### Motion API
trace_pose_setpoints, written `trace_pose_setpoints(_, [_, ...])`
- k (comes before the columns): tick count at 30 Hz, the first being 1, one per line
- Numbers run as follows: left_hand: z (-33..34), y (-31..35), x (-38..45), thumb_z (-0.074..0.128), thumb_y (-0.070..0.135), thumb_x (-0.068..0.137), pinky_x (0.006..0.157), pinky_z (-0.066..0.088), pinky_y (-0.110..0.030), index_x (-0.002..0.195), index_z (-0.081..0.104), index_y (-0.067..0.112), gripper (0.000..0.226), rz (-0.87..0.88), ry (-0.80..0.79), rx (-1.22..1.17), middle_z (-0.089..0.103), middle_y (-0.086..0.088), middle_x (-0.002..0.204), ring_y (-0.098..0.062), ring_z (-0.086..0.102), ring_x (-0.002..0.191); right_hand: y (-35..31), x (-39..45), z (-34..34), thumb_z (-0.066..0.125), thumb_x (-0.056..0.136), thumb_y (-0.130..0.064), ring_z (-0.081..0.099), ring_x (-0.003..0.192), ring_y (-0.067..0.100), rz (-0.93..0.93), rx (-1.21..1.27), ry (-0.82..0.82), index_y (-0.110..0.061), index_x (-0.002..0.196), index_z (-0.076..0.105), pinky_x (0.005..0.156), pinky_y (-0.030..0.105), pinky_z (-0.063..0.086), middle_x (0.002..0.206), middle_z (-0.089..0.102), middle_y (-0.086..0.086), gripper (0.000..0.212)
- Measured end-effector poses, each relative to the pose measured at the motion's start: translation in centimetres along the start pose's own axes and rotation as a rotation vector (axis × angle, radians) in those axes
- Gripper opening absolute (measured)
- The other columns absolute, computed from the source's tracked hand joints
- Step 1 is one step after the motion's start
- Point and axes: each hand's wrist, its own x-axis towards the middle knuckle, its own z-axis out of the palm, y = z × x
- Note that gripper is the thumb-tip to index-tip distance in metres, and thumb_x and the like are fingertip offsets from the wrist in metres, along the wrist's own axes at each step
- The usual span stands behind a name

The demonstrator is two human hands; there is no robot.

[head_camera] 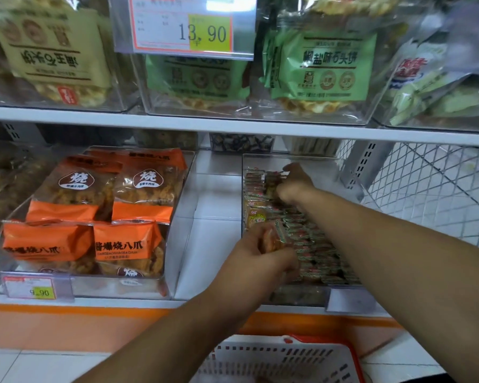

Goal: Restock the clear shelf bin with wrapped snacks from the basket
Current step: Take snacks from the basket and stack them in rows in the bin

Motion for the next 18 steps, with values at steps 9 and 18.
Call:
trace_pose_setpoints(9, [-0.3,0.5,-0.3,0.073,0.026,0.054,0.103,0.049,-0.063,0.089,0.072,0.026,0.035,-0.015,0.055,-0.103,0.072,-0.018,0.107,-0.046,0.064,0.114,1.6,-1.3,1.1,0.046,0.095,-0.015,0.061,0.098,0.033,-0.306,-0.415,0.043,-0.027,0.149,0.036,0.074,0.032,0.048,0.127,0.062,0.016,0.056])
trace_pose_setpoints(18, [-0.7,1.0,-1.1,0.066,0.005,0.074,0.089,0.061,-0.043,0.091,0.078,0.026,0.030,-0.038,-0.027,-0.318,0.077,-0.012,0.104,-0.032,0.074,0.102,1.3,-1.8,1.0,0.043,0.098,-0.019,0.055,0.117,0.038,-0.307,-0.607,-0.016,-0.039,0.158,0.013,0.092,0.046,0.052,0.137,0.046,0.016,0.071])
